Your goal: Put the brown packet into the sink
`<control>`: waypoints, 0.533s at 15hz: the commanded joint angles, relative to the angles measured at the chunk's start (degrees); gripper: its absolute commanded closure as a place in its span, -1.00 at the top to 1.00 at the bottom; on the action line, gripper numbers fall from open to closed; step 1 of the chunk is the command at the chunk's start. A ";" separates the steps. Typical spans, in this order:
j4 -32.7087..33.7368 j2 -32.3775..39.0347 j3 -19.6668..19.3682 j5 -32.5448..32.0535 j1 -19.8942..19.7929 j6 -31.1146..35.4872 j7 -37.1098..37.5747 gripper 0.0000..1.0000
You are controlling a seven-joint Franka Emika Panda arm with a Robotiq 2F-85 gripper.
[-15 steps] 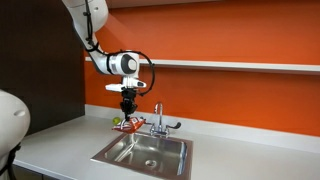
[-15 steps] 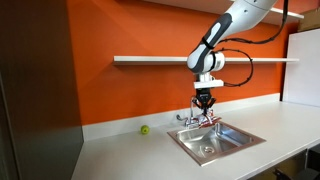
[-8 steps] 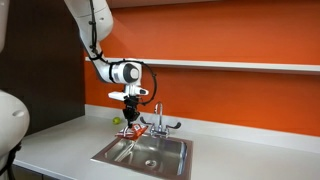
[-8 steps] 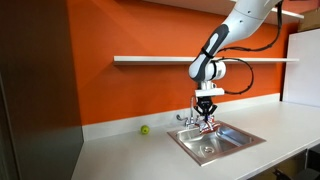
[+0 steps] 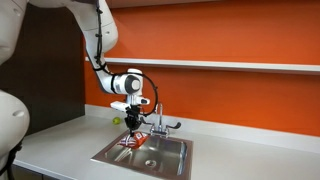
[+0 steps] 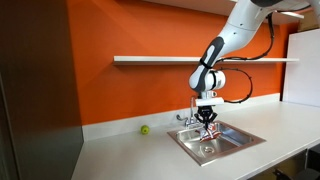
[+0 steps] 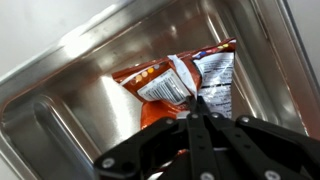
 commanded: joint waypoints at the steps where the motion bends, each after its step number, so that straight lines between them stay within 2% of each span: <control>1: 1.99 3.54 -0.41 0.65 -0.33 2.14 0.15 -1.00; 8: 5.67 10.29 -1.49 0.79 0.05 4.96 0.27 -1.00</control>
